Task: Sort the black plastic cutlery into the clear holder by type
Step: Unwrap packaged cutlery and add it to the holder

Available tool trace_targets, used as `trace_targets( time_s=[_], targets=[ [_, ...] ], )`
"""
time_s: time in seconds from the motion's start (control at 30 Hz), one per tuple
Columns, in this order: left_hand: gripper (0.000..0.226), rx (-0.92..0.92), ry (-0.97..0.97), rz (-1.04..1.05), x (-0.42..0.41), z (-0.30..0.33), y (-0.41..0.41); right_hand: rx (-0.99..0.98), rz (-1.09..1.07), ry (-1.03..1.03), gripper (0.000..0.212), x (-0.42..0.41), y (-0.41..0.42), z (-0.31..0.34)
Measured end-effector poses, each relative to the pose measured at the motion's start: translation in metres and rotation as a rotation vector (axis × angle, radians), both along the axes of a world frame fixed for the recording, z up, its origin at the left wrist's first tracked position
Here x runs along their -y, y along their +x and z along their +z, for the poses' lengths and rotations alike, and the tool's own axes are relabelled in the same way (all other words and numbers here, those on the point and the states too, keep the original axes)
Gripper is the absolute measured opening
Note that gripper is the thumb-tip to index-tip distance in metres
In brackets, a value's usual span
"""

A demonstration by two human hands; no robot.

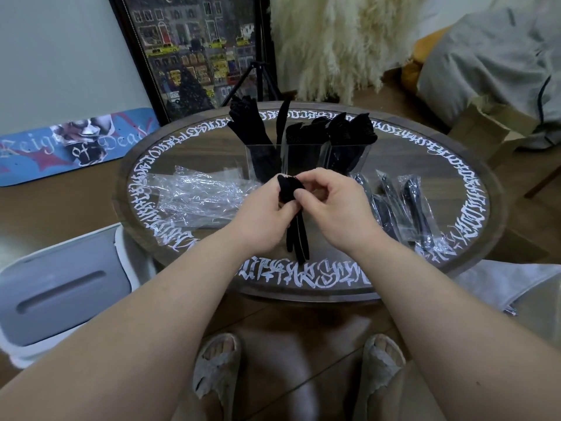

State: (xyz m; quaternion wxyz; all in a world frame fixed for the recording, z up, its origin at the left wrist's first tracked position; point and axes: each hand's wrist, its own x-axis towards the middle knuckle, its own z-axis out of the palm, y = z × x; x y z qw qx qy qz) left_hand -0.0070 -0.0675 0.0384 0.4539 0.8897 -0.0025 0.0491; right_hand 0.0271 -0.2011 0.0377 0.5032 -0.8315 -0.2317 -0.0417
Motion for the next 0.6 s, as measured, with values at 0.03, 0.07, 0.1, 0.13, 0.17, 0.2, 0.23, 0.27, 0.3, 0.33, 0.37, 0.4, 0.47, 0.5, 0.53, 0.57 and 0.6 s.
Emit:
trace_targets(
  time_s=[0.03, 0.07, 0.1, 0.13, 0.17, 0.2, 0.23, 0.27, 0.3, 0.33, 0.37, 0.4, 0.47, 0.5, 0.53, 0.57, 0.6],
  targets=[
    [0.022, -0.003, 0.004, -0.017, 0.001, 0.001, -0.001, 0.000, -0.008, 0.005, 0.024, 0.000, 0.000, 0.000],
    [0.026, -0.008, 0.009, -0.029, 0.001, 0.001, -0.002, -0.004, -0.017, 0.007, 0.028, 0.001, 0.001, 0.000],
    [0.030, -0.013, 0.011, -0.040, 0.000, 0.002, -0.002, -0.007, -0.025, 0.003, 0.030, 0.002, 0.002, 0.001],
    [0.032, -0.020, 0.007, -0.047, 0.000, 0.001, -0.002, -0.005, -0.034, -0.004, 0.030, 0.003, 0.002, 0.001],
    [0.033, -0.030, -0.003, -0.050, 0.000, 0.000, -0.002, 0.002, -0.047, -0.014, 0.029, 0.004, 0.002, 0.001],
    [0.033, -0.041, -0.026, -0.050, 0.000, 0.000, -0.003, 0.011, -0.063, -0.025, 0.027, 0.004, 0.002, 0.001],
    [0.033, -0.049, -0.063, -0.045, 0.001, 0.001, -0.004, 0.019, -0.082, -0.035, 0.023, 0.005, 0.001, 0.001],
    [0.032, -0.050, -0.093, -0.033, 0.003, 0.002, -0.004, 0.023, -0.103, -0.040, 0.019, 0.006, 0.002, 0.000],
    [0.032, -0.040, -0.099, -0.011, 0.004, 0.003, -0.004, 0.026, -0.124, -0.042, 0.016, 0.008, 0.002, 0.000],
    [0.032, -0.022, -0.073, 0.027, 0.005, 0.005, -0.005, 0.034, -0.144, -0.046, 0.015, 0.010, 0.003, 0.000],
    [0.031, 0.006, -0.031, 0.078, 0.005, 0.006, -0.005, 0.050, -0.164, -0.051, 0.015, 0.011, 0.003, 0.001],
    [0.029, 0.043, 0.015, 0.130, 0.003, 0.008, -0.007, 0.072, -0.181, -0.053, 0.016, 0.012, 0.002, 0.001],
    [0.017, 0.126, 0.098, 0.205, -0.001, 0.011, -0.011, 0.121, -0.212, -0.030, 0.018, 0.015, 0.000, 0.002],
    [0.011, 0.159, 0.116, 0.229, -0.002, 0.013, -0.013, 0.137, -0.226, -0.014, 0.019, 0.017, -0.003, 0.003],
    [0.006, 0.189, 0.109, 0.250, -0.004, 0.015, -0.016, 0.146, -0.239, 0.002, 0.019, 0.019, -0.005, 0.005],
    [0.005, 0.219, 0.089, 0.268, -0.005, 0.020, -0.018, 0.150, -0.251, 0.019, 0.019, 0.021, -0.006, 0.008],
    [0.006, 0.253, 0.069, 0.280, -0.006, 0.025, -0.020, 0.151, -0.264, 0.040, 0.018, 0.023, -0.007, 0.012]
  ],
)
